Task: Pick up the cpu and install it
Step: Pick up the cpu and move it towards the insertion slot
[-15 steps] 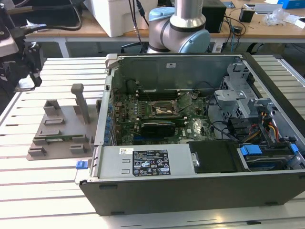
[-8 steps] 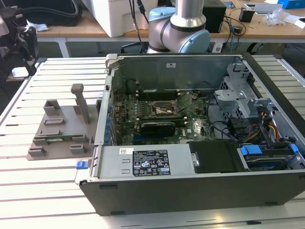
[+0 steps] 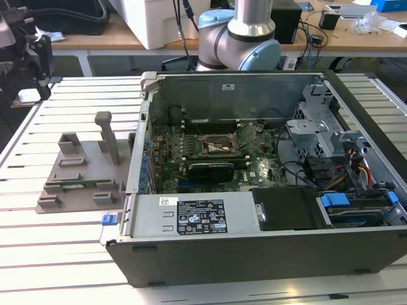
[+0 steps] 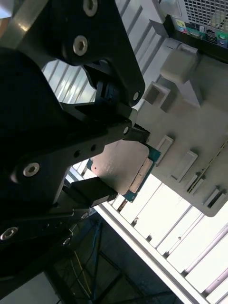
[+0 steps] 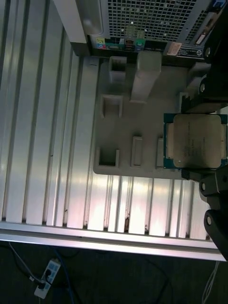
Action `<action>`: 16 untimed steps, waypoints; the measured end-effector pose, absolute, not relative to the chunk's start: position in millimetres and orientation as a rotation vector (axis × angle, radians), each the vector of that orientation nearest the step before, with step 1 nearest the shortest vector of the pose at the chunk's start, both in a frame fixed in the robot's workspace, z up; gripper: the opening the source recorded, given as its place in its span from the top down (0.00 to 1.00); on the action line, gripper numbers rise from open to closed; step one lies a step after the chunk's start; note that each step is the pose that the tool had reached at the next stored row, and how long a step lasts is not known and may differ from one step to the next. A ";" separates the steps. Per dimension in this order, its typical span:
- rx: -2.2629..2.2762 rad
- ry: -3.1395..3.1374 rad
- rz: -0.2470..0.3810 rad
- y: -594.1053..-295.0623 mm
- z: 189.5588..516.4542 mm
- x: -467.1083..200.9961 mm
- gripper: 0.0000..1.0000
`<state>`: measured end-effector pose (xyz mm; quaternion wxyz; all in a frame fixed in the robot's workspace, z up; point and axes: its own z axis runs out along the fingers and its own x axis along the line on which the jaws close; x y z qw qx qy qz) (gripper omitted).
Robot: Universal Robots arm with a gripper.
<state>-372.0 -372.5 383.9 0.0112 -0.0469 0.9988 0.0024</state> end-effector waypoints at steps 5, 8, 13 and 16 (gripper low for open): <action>-0.146 3.116 0.008 -372.5 383.9 -352.4 0.45; -0.146 3.116 0.008 -372.5 383.8 -335.4 0.45; -0.146 3.116 0.007 -372.5 383.9 -307.7 0.45; -0.146 3.116 0.007 -372.5 383.9 -288.0 0.45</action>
